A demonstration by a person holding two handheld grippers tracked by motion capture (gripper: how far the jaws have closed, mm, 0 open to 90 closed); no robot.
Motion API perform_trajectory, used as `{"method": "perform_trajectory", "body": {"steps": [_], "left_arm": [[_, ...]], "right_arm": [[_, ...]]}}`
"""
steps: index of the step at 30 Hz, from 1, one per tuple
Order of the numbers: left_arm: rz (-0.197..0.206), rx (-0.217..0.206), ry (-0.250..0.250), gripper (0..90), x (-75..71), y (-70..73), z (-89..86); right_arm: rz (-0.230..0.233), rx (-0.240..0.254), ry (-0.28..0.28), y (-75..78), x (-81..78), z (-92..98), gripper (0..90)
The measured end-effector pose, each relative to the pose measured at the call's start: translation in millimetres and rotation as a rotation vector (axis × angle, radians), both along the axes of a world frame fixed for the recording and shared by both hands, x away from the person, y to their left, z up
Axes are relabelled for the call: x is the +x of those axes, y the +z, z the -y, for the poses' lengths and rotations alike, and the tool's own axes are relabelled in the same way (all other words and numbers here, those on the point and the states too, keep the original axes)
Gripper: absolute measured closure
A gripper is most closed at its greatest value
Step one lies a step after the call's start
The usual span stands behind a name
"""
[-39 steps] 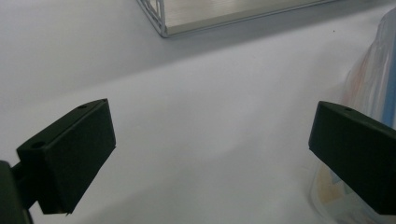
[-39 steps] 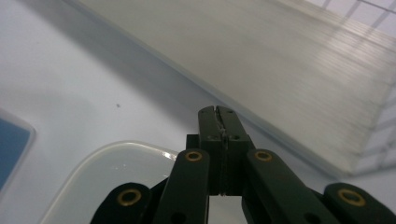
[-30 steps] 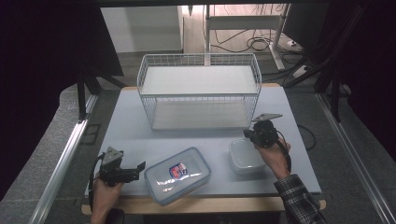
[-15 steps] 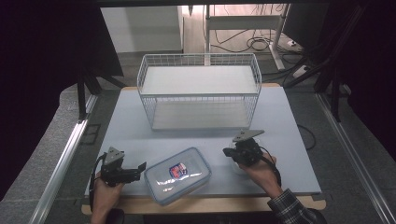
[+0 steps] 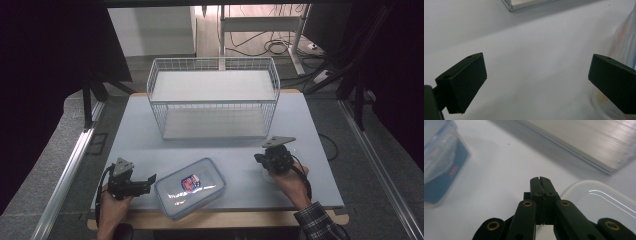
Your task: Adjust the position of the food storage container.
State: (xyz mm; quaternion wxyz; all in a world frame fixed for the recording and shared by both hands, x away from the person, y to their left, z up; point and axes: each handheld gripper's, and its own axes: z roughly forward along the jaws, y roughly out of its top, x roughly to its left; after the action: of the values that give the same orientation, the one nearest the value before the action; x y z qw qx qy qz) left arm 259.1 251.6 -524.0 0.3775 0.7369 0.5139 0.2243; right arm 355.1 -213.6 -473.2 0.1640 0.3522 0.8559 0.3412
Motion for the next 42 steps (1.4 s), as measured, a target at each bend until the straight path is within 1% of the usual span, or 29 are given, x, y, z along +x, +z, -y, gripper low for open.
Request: {"method": "perform_trajectory", "body": {"steps": [3, 5, 8, 11, 12, 14, 16, 17, 18, 20, 21, 23, 24, 26, 28, 29, 31, 32, 33, 34, 35, 38, 42], "left_arm": [[-0.016, 0.001, 0.022, 1.8, 0.0, 0.2, -2.4], [-0.023, -0.004, 0.027, 1.8, -0.7, 0.7, -4.6], [-0.037, -0.008, 0.025, 1.7, -2.3, 2.1, -6.5], [-0.056, -0.024, 0.006, 2.0, -8.3, 3.1, -7.8], [-0.059, -0.013, 0.001, 2.6, -10.8, 3.4, -7.1], [-0.061, 0.021, -0.004, 3.9, -15.5, 3.8, -5.4], [-0.071, 0.036, -0.010, 4.3, -20.5, 4.5, -3.8], [-0.079, 0.034, -0.009, 4.8, -22.9, 4.9, -3.5], [-0.091, 0.020, -0.012, 6.2, -25.2, 5.5, -3.7], [-0.109, -0.023, -0.028, 9.1, -30.5, 6.5, -4.1], [-0.115, -0.032, -0.035, 11.5, -33.5, 6.7, -3.7], [-0.119, -0.021, -0.048, 19.6, -41.0, 6.9, -0.9], [-0.124, -0.027, -0.059, 23.2, -45.2, 7.0, 1.0], [-0.142, -0.039, -0.096, 38.8, -52.4, 6.6, 5.2], [-0.163, -0.042, -0.147, 53.2, -57.1, 5.6, 11.7], [-0.171, -0.033, -0.167, 59.6, -58.1, 5.1, 15.2], [-0.199, -0.021, -0.208, 68.4, -57.4, 4.2, 22.5], [-0.203, -0.013, -0.218, 72.1, -57.2, 4.4, 25.8], [-0.210, -0.023, -0.227, 75.3, -56.4, 4.5, 28.1], [-0.214, -0.020, -0.223, 79.0, -56.0, 4.4, 30.6], [-0.216, -0.006, -0.219, 80.9, -55.0, 4.0, 32.7], [-0.224, 0.000, -0.209, 84.2, -50.8, 3.0, 35.3], [-0.228, -0.025, -0.204, 84.4, -41.9, 1.4, 37.3]], "right_arm": [[-0.001, 0.004, -0.039, 0.9, 1.7, 14.9, 89.5], [0.000, 0.009, -0.050, 1.1, 2.8, 22.3, 89.5], [0.003, 0.003, -0.073, 1.8, 3.4, 31.3, 89.5], [0.008, -0.007, -0.098, 2.5, 3.7, 40.3, 89.5], [0.009, -0.010, -0.108, 2.9, 3.8, 44.1, 89.5], [0.010, -0.010, -0.120, 3.1, 4.1, 48.9, 89.5], [0.011, -0.008, -0.131, 3.2, 4.2, 52.4, 89.5], [0.014, -0.009, -0.133, 3.2, 3.9, 53.2, 89.5], [0.020, -0.012, -0.135, 3.6, 2.9, 53.1, 89.5], [0.033, -0.003, -0.127, 5.5, 0.3, 52.5, 89.3], [0.039, 0.010, -0.121, 7.0, -1.3, 52.1, 88.9], [0.055, 0.021, -0.106, 9.5, -5.1, 50.1, 87.9], [0.060, 0.023, -0.100, 9.9, -6.5, 49.1, 87.5], [0.069, 0.026, -0.082, 10.3, -10.4, 46.1, 87.1], [0.068, 0.029, -0.066, 10.0, -13.8, 42.6, 87.1], [0.069, 0.028, -0.059, 9.7, -15.2, 41.0, 87.1], [0.064, 0.035, -0.045, 9.2, -18.5, 37.9, 87.1], [0.060, 0.039, -0.037, 8.9, -20.2, 36.4, 87.0], [0.056, 0.043, -0.030, 8.7, -22.1, 35.0, 86.9], [0.052, 0.050, -0.024, 8.5, -23.8, 33.9, 86.6], [0.047, 0.056, -0.015, 8.2, -25.3, 32.7, 86.2], [0.031, 0.064, 0.007, 6.7, -28.4, 29.3, 85.5], [0.014, 0.075, 0.026, 4.8, -29.6, 24.8, 85.3]]}}
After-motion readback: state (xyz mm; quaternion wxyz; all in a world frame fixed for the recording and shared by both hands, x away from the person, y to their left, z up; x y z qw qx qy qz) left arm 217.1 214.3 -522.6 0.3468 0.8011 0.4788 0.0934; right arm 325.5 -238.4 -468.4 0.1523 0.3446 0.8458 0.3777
